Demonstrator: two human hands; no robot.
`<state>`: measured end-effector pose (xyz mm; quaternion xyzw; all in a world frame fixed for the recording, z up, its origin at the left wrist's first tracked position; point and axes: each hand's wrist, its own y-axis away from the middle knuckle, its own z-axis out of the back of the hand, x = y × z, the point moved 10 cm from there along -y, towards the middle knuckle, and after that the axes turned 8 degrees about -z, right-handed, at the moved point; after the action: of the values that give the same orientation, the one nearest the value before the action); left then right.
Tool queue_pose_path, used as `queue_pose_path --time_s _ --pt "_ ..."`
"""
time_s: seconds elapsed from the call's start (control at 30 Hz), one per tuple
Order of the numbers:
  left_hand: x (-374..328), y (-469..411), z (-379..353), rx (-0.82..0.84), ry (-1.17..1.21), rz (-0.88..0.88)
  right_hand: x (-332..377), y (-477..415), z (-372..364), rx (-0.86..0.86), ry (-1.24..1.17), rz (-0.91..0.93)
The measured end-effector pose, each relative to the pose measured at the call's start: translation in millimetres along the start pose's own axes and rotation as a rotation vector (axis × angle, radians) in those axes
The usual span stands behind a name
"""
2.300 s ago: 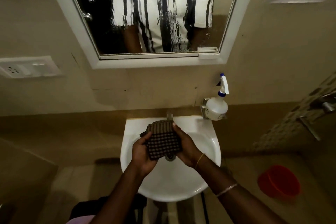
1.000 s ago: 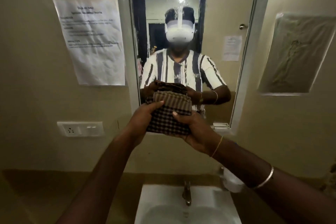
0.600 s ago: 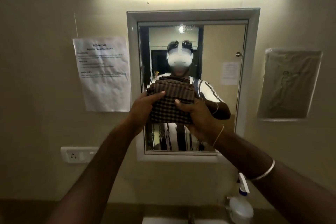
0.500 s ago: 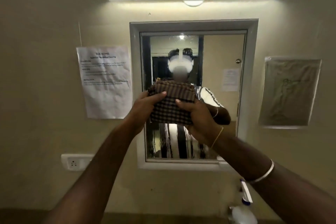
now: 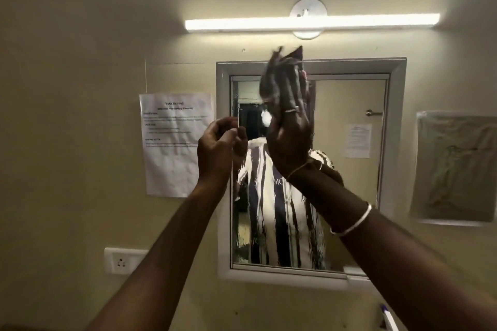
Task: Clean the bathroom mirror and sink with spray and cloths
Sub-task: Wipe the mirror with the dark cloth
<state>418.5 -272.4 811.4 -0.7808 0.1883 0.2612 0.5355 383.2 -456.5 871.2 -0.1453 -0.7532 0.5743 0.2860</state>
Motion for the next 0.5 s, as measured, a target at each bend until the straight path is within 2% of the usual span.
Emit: queue_pose_path --time_s 0.1,0.17,0.27,0.5 --pt "2 -5 5 -0.049 0.001 -0.003 25 -10 -42 0.089 0.28 0.377" --pt "1 -6 7 -0.07 -0.025 -0.01 19 -5 -77 0.206 0.524 0.48" --pt "2 -6 11 -0.084 -0.038 -0.022 2 6 -107 0.345 0.671 0.488" --pt "11 -6 19 -0.105 -0.097 0.001 6 11 -105 0.374 0.67 0.473"
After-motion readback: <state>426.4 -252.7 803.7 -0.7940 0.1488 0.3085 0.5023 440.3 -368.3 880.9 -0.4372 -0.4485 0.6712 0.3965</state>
